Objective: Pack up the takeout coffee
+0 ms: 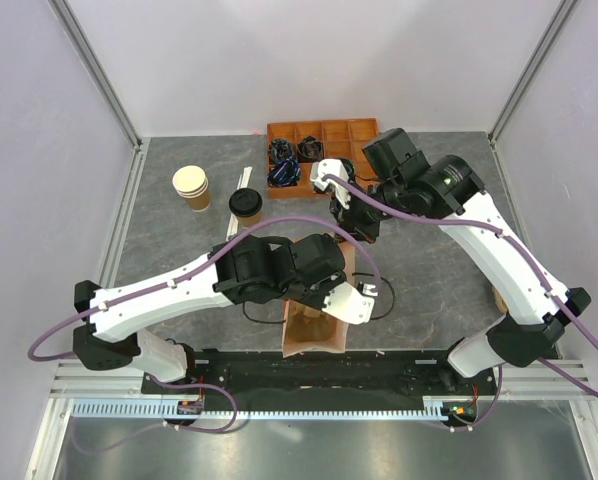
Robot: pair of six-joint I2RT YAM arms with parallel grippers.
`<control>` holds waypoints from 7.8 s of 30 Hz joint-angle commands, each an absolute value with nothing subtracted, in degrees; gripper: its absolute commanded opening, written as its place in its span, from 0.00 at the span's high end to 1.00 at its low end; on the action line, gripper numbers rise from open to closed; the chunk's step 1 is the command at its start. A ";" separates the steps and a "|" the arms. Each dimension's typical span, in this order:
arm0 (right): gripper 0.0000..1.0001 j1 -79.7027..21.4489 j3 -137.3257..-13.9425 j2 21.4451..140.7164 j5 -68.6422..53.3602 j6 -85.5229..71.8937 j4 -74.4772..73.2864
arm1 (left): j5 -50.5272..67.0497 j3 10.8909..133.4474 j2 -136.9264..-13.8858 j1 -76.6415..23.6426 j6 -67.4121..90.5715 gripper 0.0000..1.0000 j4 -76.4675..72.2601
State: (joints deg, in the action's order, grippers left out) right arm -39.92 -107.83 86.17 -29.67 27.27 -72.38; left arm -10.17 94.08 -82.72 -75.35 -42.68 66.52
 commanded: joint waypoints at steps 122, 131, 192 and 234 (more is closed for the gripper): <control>0.15 -25.75 -85.69 69.70 -23.28 5.70 -60.21 | 8.00 79.72 -63.28 -56.08 -12.94 0.44 28.48; 0.32 -25.66 -90.52 65.83 -34.45 10.82 -55.90 | 13.88 77.79 -59.60 -46.05 -3.96 0.37 27.95; 1.00 -49.66 -47.64 46.67 -1.14 16.78 -28.48 | 26.11 64.96 -57.13 -46.93 12.57 0.98 22.50; 0.59 -50.27 -79.69 65.57 4.67 12.65 -42.35 | 28.39 59.06 -54.05 -32.17 24.53 0.98 21.80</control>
